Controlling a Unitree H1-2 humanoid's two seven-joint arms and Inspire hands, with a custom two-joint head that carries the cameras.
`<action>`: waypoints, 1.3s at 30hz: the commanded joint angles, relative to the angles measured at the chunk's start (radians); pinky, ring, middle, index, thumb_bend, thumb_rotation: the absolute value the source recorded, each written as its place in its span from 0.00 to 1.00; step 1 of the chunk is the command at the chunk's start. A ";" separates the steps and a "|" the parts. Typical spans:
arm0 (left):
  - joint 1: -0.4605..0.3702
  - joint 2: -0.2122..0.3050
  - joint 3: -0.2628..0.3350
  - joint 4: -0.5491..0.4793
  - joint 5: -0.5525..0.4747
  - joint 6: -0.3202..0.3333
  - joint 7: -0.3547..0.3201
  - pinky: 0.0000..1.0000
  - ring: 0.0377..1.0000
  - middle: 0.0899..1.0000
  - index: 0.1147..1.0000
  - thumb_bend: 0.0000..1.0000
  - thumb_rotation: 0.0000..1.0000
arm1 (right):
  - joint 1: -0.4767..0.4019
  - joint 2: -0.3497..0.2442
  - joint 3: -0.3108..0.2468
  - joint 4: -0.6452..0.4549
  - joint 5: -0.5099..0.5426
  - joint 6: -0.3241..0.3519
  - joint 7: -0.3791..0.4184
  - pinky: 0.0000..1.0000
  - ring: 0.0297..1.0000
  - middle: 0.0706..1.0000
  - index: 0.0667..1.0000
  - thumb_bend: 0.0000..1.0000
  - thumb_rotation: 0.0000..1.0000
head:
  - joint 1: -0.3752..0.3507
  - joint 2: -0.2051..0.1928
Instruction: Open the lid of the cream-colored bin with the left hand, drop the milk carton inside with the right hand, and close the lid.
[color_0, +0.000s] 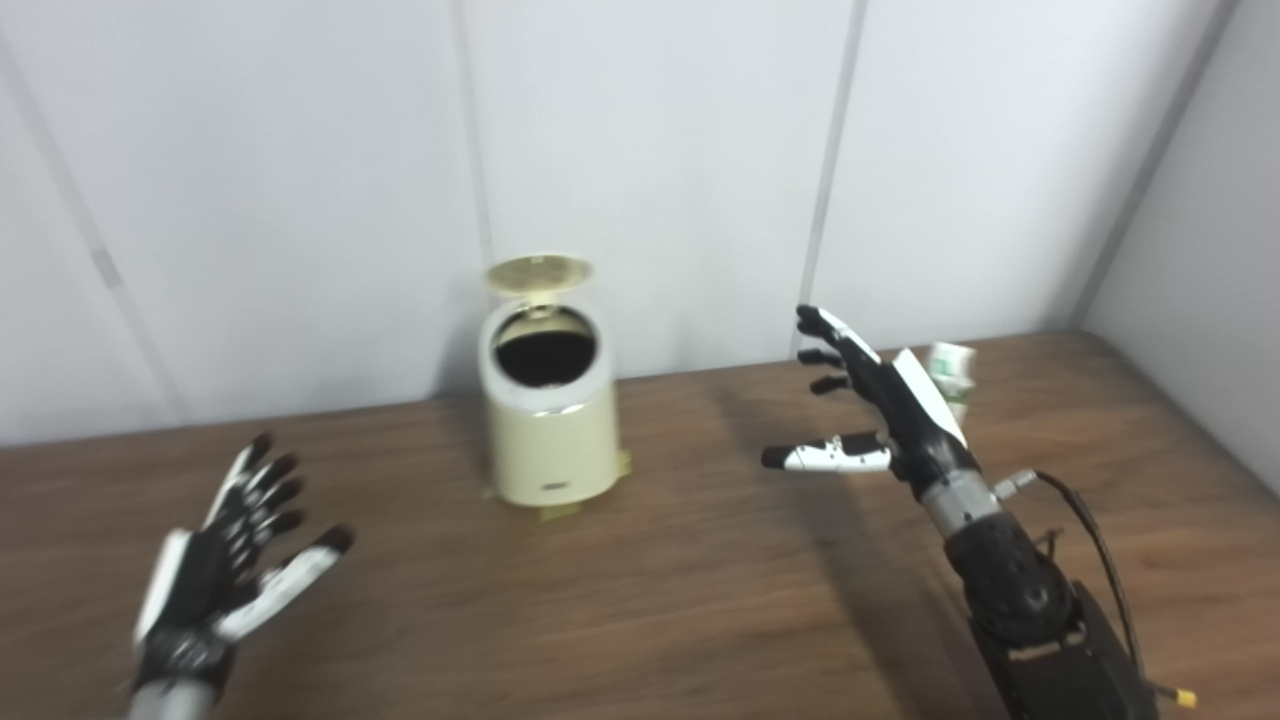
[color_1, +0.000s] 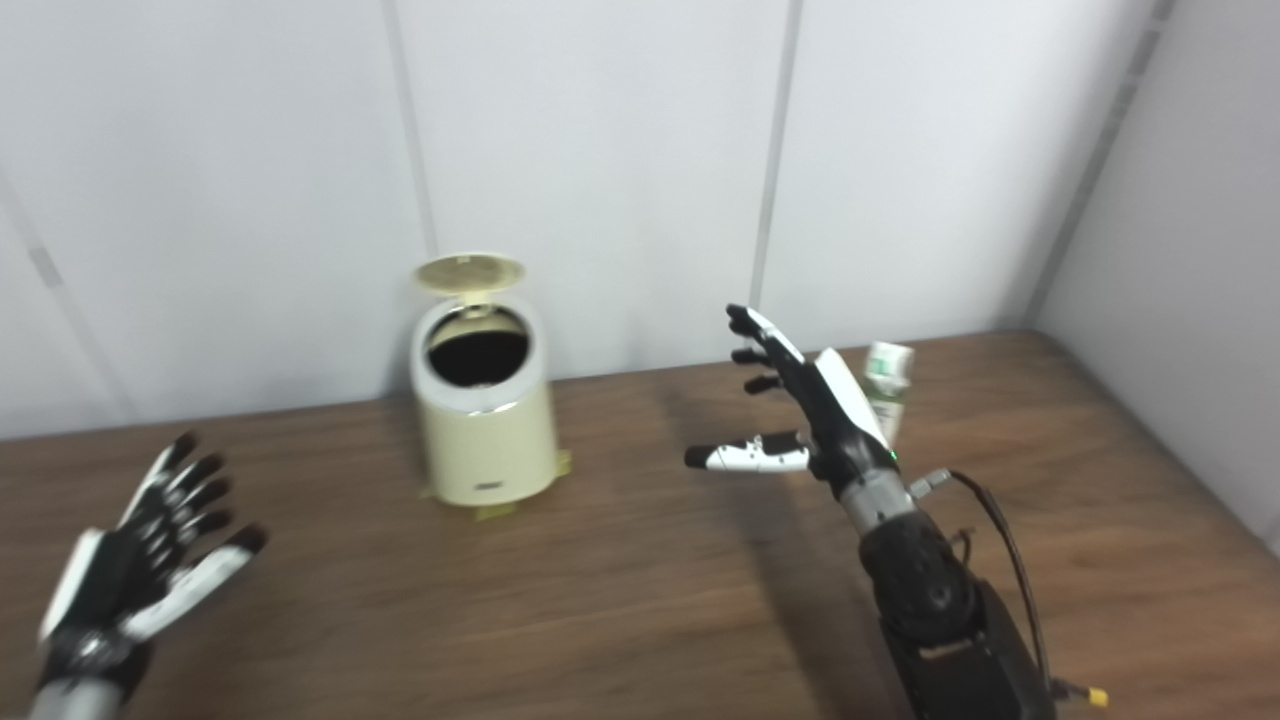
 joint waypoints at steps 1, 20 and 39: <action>-0.034 0.026 0.011 0.014 -0.005 -0.064 0.007 0.85 0.89 0.91 0.99 0.86 0.42 | -0.047 -0.041 -0.032 -0.035 -0.028 -0.012 -0.045 0.72 0.83 0.91 0.93 0.82 0.21 | -0.009 -0.002; -0.079 0.069 0.044 0.167 -0.071 -0.166 -0.026 0.81 0.91 0.93 1.00 0.77 0.40 | -0.159 -0.221 -0.122 0.131 -0.044 0.079 -0.075 0.74 0.88 0.93 0.96 0.88 0.32 | -0.132 -0.031; -0.099 0.096 0.041 0.204 -0.056 -0.192 -0.025 0.82 0.90 0.92 1.00 0.76 0.43 | -0.196 -0.278 -0.113 0.368 0.231 0.102 0.158 0.91 1.00 1.00 1.00 1.00 0.36 | -0.159 -0.019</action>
